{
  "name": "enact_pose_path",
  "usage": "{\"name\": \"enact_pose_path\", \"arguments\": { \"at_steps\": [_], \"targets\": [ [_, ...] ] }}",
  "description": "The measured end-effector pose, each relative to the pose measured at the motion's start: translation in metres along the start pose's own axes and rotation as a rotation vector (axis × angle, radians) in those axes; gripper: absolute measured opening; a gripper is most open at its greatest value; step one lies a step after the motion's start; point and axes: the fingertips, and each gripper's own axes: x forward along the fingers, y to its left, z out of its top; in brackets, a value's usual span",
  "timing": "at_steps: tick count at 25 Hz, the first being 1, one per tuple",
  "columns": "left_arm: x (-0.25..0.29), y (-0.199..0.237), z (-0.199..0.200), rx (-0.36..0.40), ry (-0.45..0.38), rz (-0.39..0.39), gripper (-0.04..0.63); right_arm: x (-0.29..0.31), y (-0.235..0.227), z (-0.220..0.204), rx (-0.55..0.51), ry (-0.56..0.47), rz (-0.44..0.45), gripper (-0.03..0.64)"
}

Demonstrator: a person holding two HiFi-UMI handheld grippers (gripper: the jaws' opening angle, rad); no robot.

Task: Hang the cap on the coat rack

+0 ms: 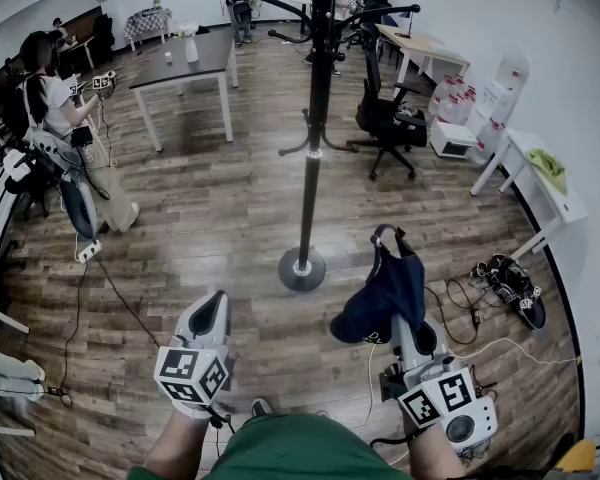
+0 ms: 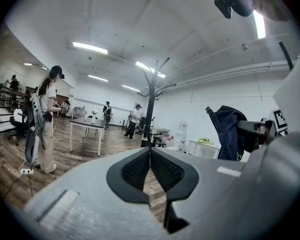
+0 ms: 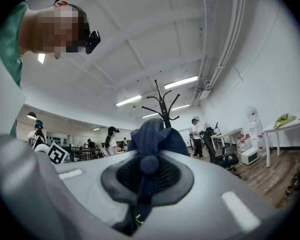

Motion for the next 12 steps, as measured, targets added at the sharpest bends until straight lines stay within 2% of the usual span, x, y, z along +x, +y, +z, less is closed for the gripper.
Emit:
{"name": "enact_pose_path", "arguments": {
  "at_steps": [12],
  "targets": [
    [-0.003, 0.033, -0.002, -0.02, -0.004, -0.038, 0.014, 0.014, 0.028, -0.008, -0.029, 0.012, -0.044, 0.014]
  ]
}}
